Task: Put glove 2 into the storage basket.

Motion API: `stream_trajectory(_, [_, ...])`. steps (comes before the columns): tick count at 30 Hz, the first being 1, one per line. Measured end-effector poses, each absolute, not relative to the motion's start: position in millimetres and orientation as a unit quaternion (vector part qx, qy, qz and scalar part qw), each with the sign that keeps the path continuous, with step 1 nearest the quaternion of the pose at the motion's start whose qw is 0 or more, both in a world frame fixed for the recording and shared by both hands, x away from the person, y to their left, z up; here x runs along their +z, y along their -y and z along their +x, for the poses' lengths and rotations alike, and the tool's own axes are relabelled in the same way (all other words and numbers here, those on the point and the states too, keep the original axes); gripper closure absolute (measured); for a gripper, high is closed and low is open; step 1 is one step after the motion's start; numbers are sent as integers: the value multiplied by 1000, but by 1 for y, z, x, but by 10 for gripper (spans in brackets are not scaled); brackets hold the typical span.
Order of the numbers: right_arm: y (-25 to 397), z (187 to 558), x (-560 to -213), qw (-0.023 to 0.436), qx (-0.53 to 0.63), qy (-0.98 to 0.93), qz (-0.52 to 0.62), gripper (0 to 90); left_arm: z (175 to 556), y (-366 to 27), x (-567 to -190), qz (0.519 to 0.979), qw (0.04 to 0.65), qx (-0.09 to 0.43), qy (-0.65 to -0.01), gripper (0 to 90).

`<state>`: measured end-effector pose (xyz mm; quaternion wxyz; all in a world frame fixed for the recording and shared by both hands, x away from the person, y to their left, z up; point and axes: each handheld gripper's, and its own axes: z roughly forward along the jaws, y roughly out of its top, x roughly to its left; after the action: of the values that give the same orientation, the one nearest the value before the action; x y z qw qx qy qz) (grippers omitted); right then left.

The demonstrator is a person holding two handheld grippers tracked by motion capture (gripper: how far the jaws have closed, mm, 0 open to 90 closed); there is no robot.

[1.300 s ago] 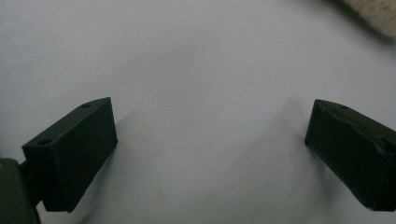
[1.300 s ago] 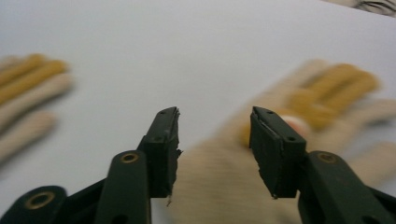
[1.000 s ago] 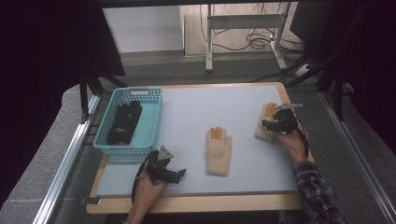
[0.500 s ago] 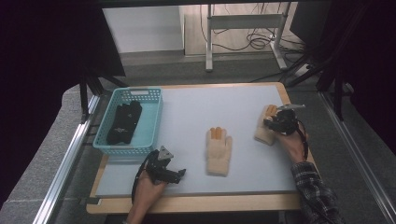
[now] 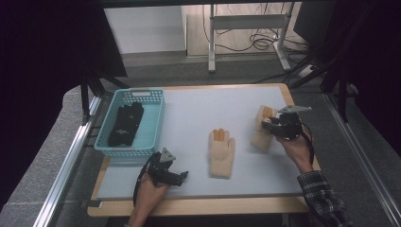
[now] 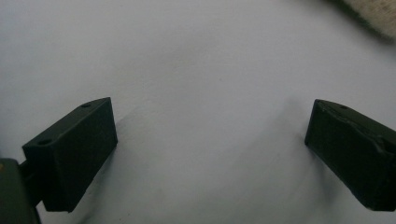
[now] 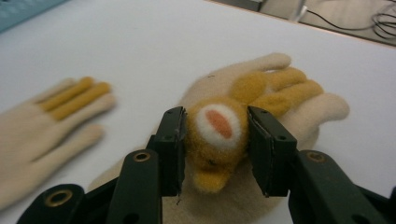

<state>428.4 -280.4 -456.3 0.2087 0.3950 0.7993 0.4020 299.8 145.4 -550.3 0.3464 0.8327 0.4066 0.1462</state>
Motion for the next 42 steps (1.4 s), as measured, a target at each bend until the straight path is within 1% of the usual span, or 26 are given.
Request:
stream_trajectory(8, [249, 399, -441, 183, 423, -818, 345, 579, 300, -145, -550, 832, 347, 146, -407, 24])
stream_trajectory(15, [212, 376, -438, 152, 437, -830, 311, 579, 300, -145, -550, 832, 347, 147, -407, 24])
stream_trajectory(24, [162, 366, -458, 117, 421, -847, 303, 578, 300, -145, -550, 832, 347, 147, -407, 24])
stream_trajectory(28, [147, 366, -472, 118, 407, -853, 303, 573, 300, -145, -550, 832, 347, 147, -408, 24])
stream_trajectory(31, [140, 365, -485, 131, 396, -857, 303, 547, 300, -145, -550, 832, 347, 147, -406, 24])
stream_trajectory(35, [135, 364, -503, 122, 392, -858, 308, 457, 300, -145, -550, 833, 347, 147, -406, 24])
stream_trajectory(39, [142, 365, -494, 133, 397, -855, 305, 416, 300, -145, -550, 833, 346, 147, -406, 24])
stream_trajectory(42, [156, 366, -485, 141, 408, -846, 312, 408, 300, -145, -550, 833, 346, 147, -406, 24])
